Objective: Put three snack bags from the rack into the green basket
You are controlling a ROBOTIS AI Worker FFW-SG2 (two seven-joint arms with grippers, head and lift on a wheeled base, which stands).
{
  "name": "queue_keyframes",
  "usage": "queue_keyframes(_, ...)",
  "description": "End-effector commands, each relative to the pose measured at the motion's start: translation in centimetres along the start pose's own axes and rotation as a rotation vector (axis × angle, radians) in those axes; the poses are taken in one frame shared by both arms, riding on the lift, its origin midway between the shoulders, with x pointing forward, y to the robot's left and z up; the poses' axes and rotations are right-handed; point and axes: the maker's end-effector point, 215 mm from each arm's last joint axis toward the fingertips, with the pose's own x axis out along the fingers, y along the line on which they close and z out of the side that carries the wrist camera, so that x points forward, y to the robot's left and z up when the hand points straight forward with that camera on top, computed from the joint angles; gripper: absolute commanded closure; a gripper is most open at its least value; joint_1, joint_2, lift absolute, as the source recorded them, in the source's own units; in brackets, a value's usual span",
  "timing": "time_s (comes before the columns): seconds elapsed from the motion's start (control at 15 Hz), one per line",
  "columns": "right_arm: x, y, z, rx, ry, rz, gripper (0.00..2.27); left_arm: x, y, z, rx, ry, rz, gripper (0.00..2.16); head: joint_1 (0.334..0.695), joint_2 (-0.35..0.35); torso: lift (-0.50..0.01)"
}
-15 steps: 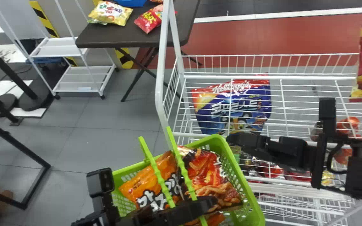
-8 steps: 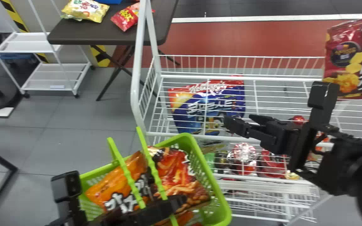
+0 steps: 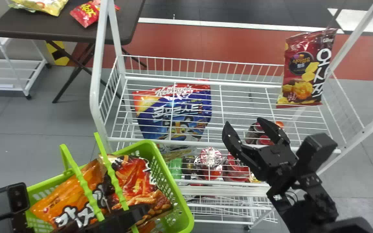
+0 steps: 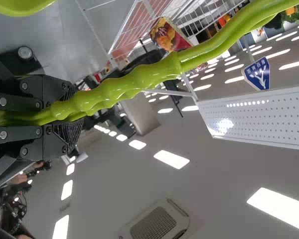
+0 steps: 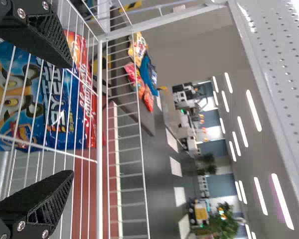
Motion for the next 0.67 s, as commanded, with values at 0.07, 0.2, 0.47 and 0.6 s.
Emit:
queue_keyframes(0.07,-4.0,-2.5,-0.1,-0.042,-0.061,-0.059,0.05,0.0,0.1,-0.1,-0.003,-0.004,-0.001,2.15,0.695,-0.138,0.0)
queue_keyframes(0.2,-5.9,-3.2,-0.6,-0.045,-0.084,-0.081,0.05,0.0,0.1,-0.3,-0.005,-0.002,-0.003,2.15,0.695,-0.169,0.0)
queue_keyframes(0.47,-6.6,-3.6,-1.3,-0.033,-0.078,-0.092,0.05,0.0,0.0,-0.6,-0.009,0.003,-0.003,2.15,0.695,-0.224,0.0)
queue_keyframes(0.6,-6.7,-3.7,-1.3,-0.032,-0.085,-0.096,0.05,-0.1,-0.2,-0.8,-0.013,0.004,0.0,2.15,0.695,-0.231,0.0)
